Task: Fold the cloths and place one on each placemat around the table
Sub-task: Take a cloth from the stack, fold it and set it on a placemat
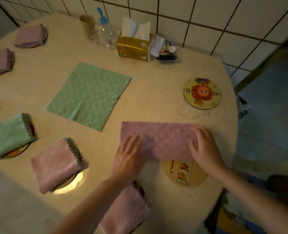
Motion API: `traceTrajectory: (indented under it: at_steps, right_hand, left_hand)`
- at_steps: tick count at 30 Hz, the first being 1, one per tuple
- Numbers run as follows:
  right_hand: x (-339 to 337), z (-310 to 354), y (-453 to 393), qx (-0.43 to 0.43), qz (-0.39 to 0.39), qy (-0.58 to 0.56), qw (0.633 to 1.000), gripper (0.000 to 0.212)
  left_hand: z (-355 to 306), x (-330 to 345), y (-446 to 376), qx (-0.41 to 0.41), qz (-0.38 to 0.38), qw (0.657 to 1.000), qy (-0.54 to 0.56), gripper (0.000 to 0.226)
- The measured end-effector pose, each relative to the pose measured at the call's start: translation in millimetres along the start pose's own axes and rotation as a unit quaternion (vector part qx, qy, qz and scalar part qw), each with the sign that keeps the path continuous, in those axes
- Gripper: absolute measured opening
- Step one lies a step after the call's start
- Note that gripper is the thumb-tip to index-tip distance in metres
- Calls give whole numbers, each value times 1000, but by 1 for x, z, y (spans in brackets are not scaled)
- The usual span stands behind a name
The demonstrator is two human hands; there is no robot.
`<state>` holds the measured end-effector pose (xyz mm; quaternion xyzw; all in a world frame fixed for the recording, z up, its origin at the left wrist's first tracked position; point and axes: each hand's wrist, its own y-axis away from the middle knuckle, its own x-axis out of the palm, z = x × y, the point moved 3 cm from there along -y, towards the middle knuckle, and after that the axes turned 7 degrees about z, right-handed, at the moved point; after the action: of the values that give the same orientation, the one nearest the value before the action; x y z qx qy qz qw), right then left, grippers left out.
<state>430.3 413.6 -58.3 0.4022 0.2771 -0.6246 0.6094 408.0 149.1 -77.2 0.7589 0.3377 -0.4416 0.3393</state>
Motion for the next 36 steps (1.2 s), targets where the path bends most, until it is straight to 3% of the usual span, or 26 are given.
traceTrajectory:
  at_steps: [4, 10, 17, 21, 24, 28, 32, 36]
  right_hand:
    - [43, 18, 32, -199, 101, 120, 967, 54]
    - [45, -6, 49, -210, 162, 261, 928, 80]
    - [24, -24, 51, -224, 179, 326, 901, 104]
    - [26, -17, 45, -232, 190, 328, 896, 104]
    - [27, -14, 40, -225, 201, 314, 900, 101]
    - [28, -8, 34, -223, 199, 308, 903, 91]
    - [27, -4, 31, -225, 186, 297, 909, 79]
    - [17, 6, 32, -230, 146, 268, 924, 55]
  left_hand:
    - [-35, 30, 16, 59, 151, 986, -44, 64]
    - [-21, 41, 17, 40, 183, 978, -90, 67]
    - [18, 19, 19, 33, 122, 987, -103, 55]
    - [22, 9, 14, 55, 90, 988, -113, 77]
    - [23, 8, 7, 82, 98, 983, -135, 82]
    - [23, 2, -2, 123, 48, 975, -178, 46]
    - [29, -1, -5, 134, 9, 968, -211, 45]
    - [38, -17, -11, 147, -62, 963, -219, 18]
